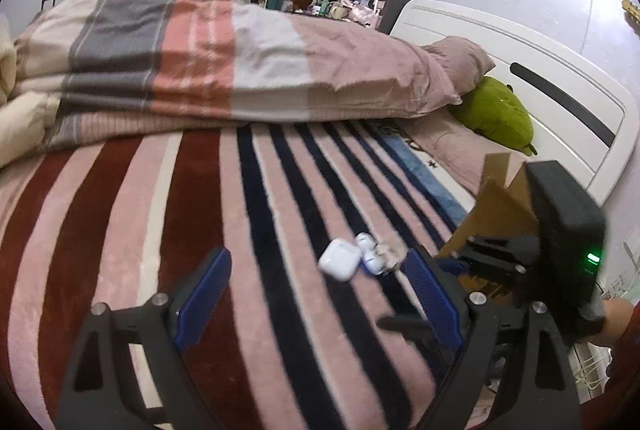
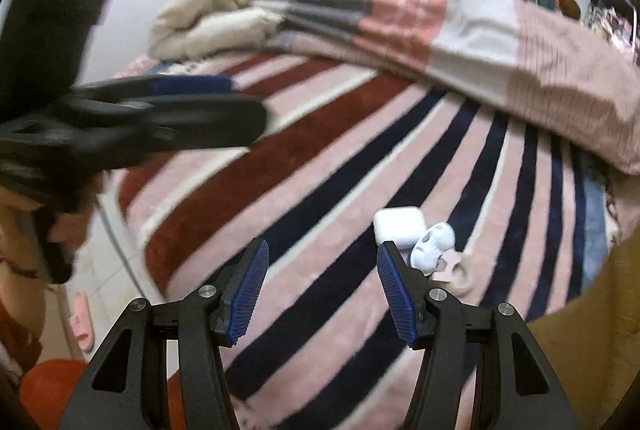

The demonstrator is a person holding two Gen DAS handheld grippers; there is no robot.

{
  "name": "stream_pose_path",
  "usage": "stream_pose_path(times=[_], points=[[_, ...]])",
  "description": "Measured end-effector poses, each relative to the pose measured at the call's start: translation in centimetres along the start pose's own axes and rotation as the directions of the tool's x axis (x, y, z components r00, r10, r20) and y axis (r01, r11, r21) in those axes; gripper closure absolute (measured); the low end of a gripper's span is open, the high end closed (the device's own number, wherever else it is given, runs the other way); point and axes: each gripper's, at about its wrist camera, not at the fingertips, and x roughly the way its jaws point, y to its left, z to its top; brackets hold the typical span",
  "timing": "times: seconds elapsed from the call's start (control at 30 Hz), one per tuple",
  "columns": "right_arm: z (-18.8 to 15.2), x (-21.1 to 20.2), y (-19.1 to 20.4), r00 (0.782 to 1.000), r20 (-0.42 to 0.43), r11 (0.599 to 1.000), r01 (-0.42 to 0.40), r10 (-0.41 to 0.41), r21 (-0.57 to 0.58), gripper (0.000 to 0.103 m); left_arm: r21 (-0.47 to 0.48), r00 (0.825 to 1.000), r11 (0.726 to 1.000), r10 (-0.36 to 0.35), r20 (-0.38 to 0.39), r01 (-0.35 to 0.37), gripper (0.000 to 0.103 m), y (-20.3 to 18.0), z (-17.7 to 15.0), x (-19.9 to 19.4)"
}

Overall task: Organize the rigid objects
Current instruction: 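Move the right gripper back toward the white earbud case, then close the right gripper on the white earbud case, then carry the earbud case into the cardboard box and open the right gripper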

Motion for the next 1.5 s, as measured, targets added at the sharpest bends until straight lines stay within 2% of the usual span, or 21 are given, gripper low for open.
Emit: stream_pose_path(times=[0.2, 0.43, 0.6, 0.63, 0.67, 0.8, 0.9, 1.07, 1.17, 1.27, 1.4, 1.47, 1.5], points=[[0.4, 5.7, -2.1, 0.996, 0.005, 0.996, 0.091, -0.091, 0.02, 0.05, -0.006, 0.999, 1.0, -0.029, -0.019, 0.029, 0.016, 2.3, -1.7, 2.0], [1.4, 9.6, -4.4, 0.983, -0.015, 0.983, 0.182, -0.182, 0.023, 0.049, -0.021, 0.996, 0.996, -0.086, -0.021, 0.086, 0.016, 3.7, -2.6, 3.0], [1.4, 10.9, -5.0, 0.983, -0.064, 0.985, 0.175, -0.174, 0.002, 0.045, -0.034, 0.995, 0.995, -0.097, -0.018, 0.096, 0.016, 3.9, -2.8, 3.1], [1.3, 10.7, -4.8, 0.982, -0.061, 0.984, 0.179, -0.178, -0.001, 0.052, -0.036, 0.995, 0.995, -0.098, -0.016, 0.097, 0.016, 4.0, -2.9, 3.0], [1.3, 10.5, -4.6, 0.984, -0.063, 0.986, 0.169, -0.169, -0.007, 0.053, -0.038, 0.995, 0.995, -0.098, -0.016, 0.098, 0.016, 4.0, -2.8, 3.0], [0.6, 9.2, -2.8, 0.996, -0.089, 0.999, -0.002, -0.001, -0.034, 0.053, -0.047, 0.994, 0.993, -0.104, -0.015, 0.104, 0.016, 4.1, -2.8, 2.6], [-0.2, 9.0, -1.5, 0.994, -0.107, 0.996, 0.03, -0.038, -0.079, 0.051, -0.054, 0.994, 0.993, -0.104, -0.018, 0.103, 0.016, 4.1, -2.8, 2.5], [-0.9, 8.4, -1.3, 0.993, -0.104, 0.998, 0.045, -0.05, -0.048, 0.052, -0.056, 0.993, 0.993, -0.105, -0.047, 0.103, 0.016, 3.6, -2.7, 2.5], [-1.0, 6.7, -0.8, 0.996, -0.061, 0.997, 0.055, -0.058, -0.047, 0.053, -0.084, 0.981, 0.98, -0.183, -0.057, 0.178, 0.016, 2.8, -2.5, 2.2], [-0.4, 3.9, 0.2, 1.0, 0.003, 0.998, 0.018, -0.018, -0.059, 0.053, -0.077, 0.974, 0.975, -0.215, -0.07, 0.209, 0.017, 1.1, -1.6, 1.7], [0.4, -1.2, 1.8, 0.993, 0.118, 0.994, -0.005, 0.017, -0.105, 0.053, -0.042, 0.96, 0.962, -0.271, -0.076, 0.269, 0.039, -2.8, 0.1, 0.7], [0.4, -4.0, 2.1, 0.982, 0.189, 0.993, -0.002, 0.025, -0.119, 0.053, -0.02, 0.953, 0.955, -0.296, -0.069, 0.296, 0.048, -5.0, 1.1, 0.0], [0.3, -5.7, 2.1, 0.974, 0.225, 0.993, 0.001, 0.027, -0.121, 0.053, -0.007, 0.949, 0.951, -0.307, -0.067, 0.308, 0.056, -6.2, 1.6, -0.2]])
